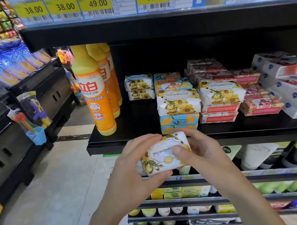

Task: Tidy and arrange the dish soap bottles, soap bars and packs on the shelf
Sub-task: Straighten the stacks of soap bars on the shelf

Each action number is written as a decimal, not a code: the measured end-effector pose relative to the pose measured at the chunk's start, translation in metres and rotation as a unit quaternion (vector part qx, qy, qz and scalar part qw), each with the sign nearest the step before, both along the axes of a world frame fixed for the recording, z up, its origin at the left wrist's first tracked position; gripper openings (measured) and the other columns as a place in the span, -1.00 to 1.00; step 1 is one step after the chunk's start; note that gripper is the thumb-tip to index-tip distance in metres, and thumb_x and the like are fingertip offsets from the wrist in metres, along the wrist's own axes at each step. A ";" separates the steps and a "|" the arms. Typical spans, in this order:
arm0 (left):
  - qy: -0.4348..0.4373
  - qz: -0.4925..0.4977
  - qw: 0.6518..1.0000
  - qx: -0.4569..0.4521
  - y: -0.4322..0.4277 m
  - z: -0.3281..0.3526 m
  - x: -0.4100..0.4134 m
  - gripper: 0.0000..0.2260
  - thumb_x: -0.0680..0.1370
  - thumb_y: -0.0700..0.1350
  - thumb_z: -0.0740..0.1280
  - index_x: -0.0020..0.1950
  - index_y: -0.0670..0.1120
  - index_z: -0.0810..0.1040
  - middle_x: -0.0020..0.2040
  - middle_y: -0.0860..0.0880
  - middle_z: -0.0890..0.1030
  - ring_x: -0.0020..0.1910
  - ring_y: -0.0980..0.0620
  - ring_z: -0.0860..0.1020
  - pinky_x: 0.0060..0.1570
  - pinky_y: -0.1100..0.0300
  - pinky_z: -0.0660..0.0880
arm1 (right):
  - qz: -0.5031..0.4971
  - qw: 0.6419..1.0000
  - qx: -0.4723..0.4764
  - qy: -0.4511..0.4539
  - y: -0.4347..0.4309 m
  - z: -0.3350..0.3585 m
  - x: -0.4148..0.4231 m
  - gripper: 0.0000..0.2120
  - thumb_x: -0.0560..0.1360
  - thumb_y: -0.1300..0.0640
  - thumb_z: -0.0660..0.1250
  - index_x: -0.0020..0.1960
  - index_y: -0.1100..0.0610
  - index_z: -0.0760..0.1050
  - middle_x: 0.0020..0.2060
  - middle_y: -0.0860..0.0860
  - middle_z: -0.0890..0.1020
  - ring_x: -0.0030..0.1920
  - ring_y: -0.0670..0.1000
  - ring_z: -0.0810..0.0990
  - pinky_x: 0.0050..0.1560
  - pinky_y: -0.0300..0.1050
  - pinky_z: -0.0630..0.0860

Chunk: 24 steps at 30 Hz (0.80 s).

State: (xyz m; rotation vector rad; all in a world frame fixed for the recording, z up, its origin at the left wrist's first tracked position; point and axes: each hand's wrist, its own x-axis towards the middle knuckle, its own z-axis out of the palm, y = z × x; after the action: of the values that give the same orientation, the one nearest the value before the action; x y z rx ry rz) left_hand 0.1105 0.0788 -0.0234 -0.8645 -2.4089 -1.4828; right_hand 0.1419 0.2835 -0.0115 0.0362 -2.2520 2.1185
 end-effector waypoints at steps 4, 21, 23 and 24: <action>0.000 -0.010 1.000 0.004 0.008 -0.003 0.000 -0.36 0.40 -0.05 0.59 0.44 0.18 0.48 0.41 0.21 0.43 0.44 0.03 0.41 0.26 0.25 0.48 | -0.024 0.999 -0.025 0.002 0.001 -0.002 0.002 -0.63 0.48 0.04 0.47 0.26 0.08 0.60 0.12 0.02 0.72 0.15 0.06 0.69 0.19 0.09 0.62; -0.350 0.010 0.902 0.254 0.017 -0.015 0.014 -0.59 0.42 -0.07 0.47 0.28 -0.05 0.63 0.11 -0.05 0.74 0.15 -0.04 0.69 0.17 0.01 0.58 | -0.074 0.992 -0.098 -0.037 0.001 -0.021 0.016 -0.46 0.39 -0.03 0.49 0.34 0.02 0.52 0.15 -0.03 0.72 0.16 0.02 0.69 0.23 -0.01 0.56; -0.351 0.008 0.903 0.249 0.017 -0.016 0.014 -0.59 0.43 -0.07 0.47 0.28 -0.04 0.63 0.12 -0.04 0.74 0.16 -0.03 0.69 0.18 0.01 0.58 | -0.072 0.993 -0.082 -0.045 0.002 -0.021 0.016 -0.49 0.40 -0.05 0.48 0.31 0.03 0.55 0.12 -0.02 0.73 0.15 0.02 0.70 0.21 -0.05 0.57; -0.350 0.007 0.904 0.245 0.017 -0.017 0.014 -0.59 0.43 -0.07 0.47 0.29 -0.03 0.62 0.12 -0.04 0.74 0.16 -0.03 0.69 0.19 0.01 0.57 | -0.070 0.993 -0.076 -0.047 0.002 -0.021 0.017 -0.52 0.40 -0.05 0.47 0.30 0.04 0.57 0.11 -0.02 0.73 0.15 0.01 0.69 0.19 -0.08 0.57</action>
State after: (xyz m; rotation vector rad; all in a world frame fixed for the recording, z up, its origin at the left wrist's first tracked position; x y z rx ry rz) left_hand 0.1245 0.0960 -0.0407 -0.2064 -2.2060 -2.5724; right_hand 0.1587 0.2860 -0.0326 -0.2264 -2.0636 2.2520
